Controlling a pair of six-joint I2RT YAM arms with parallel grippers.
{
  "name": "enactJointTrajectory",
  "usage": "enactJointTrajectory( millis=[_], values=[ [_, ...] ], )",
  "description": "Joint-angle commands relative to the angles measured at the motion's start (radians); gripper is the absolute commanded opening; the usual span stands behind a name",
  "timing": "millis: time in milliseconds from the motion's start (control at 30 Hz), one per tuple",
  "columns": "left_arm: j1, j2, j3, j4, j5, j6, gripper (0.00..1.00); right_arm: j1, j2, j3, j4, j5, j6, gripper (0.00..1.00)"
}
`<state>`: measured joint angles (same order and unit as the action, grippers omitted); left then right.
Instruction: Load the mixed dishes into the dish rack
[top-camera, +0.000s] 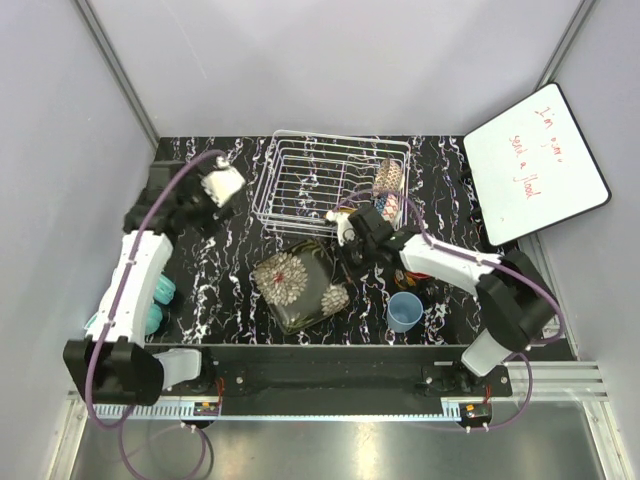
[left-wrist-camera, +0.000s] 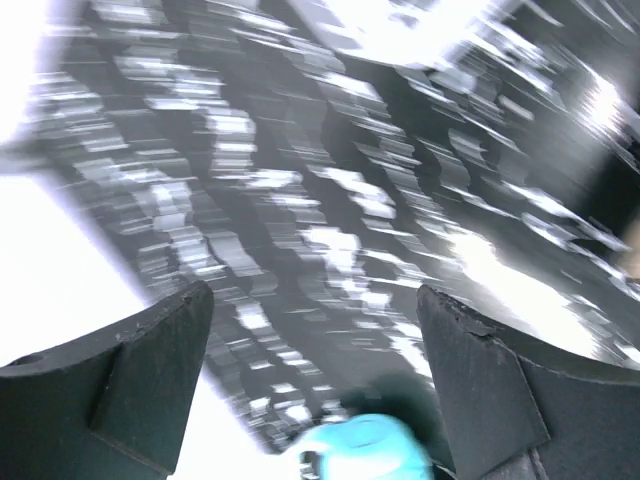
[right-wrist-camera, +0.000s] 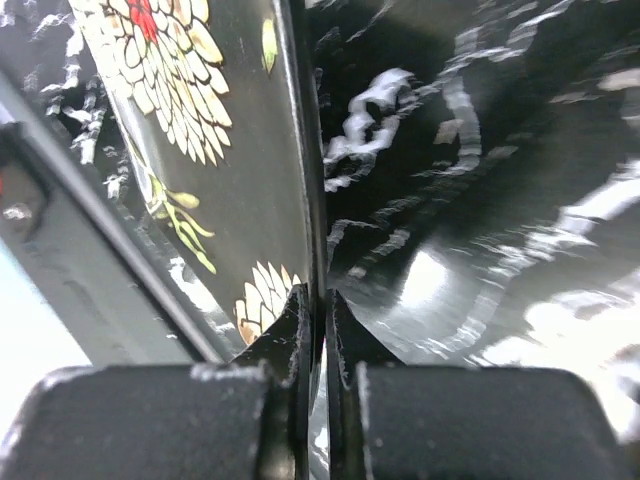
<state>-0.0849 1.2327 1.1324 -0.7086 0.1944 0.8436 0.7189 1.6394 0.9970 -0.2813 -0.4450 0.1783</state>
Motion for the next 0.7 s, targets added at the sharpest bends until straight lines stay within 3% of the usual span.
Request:
enactJointTrajectory(
  millis=[0,100,300,667],
  values=[
    [0.083,-0.039,0.063,-0.089,0.145,-0.054,0.86,-0.003,-0.144,0.169,-0.076,0.173,-0.146,0.0],
    [0.157,0.002,0.056,-0.065,0.192,-0.107,0.86,-0.003,-0.173,0.284,-0.114,0.284,-0.217,0.0],
    [0.189,0.062,0.038,-0.057,0.227,-0.143,0.84,-0.013,-0.148,0.508,-0.145,0.486,-0.341,0.0],
    [0.209,0.113,-0.019,-0.031,0.241,-0.138,0.84,-0.11,0.08,0.925,-0.142,0.733,-0.615,0.0]
  ],
)
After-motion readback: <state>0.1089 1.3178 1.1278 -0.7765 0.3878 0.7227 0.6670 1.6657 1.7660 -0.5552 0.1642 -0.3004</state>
